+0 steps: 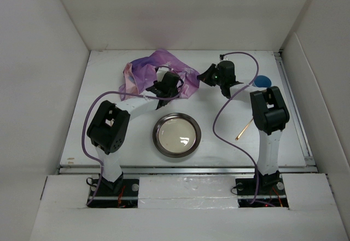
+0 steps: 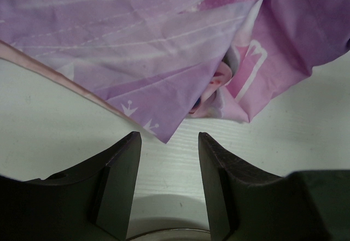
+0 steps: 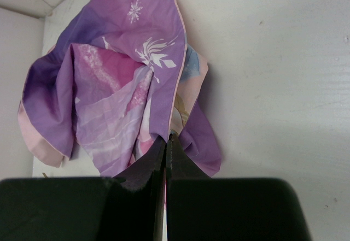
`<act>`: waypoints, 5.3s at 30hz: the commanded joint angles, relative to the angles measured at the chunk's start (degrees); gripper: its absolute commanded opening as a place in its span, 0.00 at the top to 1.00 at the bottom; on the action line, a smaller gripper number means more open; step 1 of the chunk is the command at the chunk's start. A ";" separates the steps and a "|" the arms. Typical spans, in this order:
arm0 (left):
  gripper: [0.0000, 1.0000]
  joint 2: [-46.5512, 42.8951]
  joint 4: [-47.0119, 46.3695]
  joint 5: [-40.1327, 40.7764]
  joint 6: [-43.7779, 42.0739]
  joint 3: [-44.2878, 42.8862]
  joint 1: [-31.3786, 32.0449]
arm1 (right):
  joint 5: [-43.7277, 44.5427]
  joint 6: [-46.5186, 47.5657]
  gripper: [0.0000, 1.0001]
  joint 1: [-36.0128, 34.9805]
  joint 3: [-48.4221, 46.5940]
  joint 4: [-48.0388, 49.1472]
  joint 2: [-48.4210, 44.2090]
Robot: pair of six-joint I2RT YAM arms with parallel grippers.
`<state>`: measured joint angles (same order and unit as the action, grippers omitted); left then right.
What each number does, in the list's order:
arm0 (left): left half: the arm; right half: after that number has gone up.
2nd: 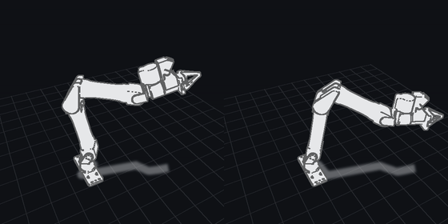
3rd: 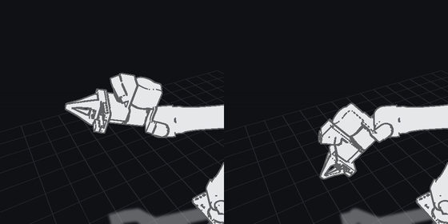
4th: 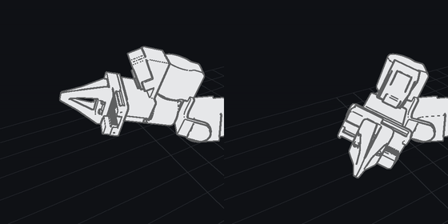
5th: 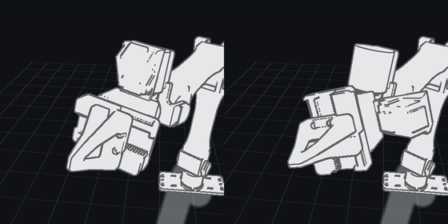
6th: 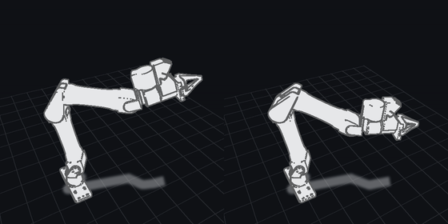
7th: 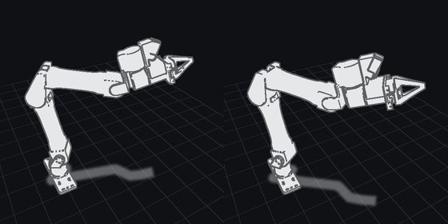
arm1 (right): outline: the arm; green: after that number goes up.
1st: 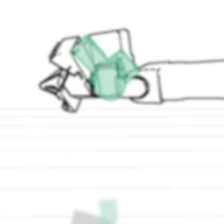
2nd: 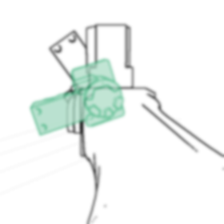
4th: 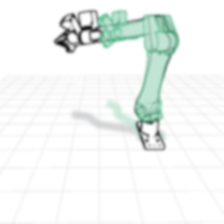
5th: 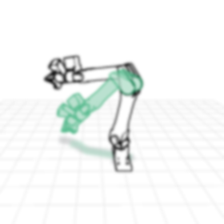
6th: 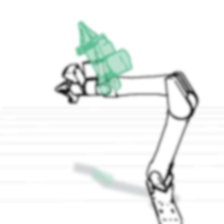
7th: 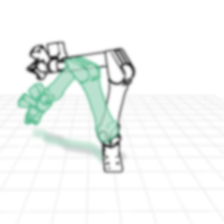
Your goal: Set the dinner table for one person
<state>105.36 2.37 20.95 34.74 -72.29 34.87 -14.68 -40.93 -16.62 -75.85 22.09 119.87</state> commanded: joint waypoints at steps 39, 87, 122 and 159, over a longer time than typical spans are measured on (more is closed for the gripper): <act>1.00 -8.66 -0.51 17.89 -9.42 -3.02 3.37 | -2.72 0.58 1.00 2.74 2.57 3.33 -7.37; 1.00 6.45 3.88 -37.10 -0.38 -63.88 -40.14 | -0.79 10.69 1.00 14.16 -67.85 -30.44 -2.45; 0.99 -24.76 -17.06 -26.14 6.91 30.54 -41.20 | -6.60 4.63 1.00 15.66 38.31 5.07 -30.48; 0.78 2.29 -10.63 -23.49 1.12 -3.02 -27.40 | 17.75 9.46 1.00 -2.44 20.30 -16.63 -23.81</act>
<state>105.65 -8.82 -0.23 37.60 -70.30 7.77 -0.51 -32.12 -18.87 -54.46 9.85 95.44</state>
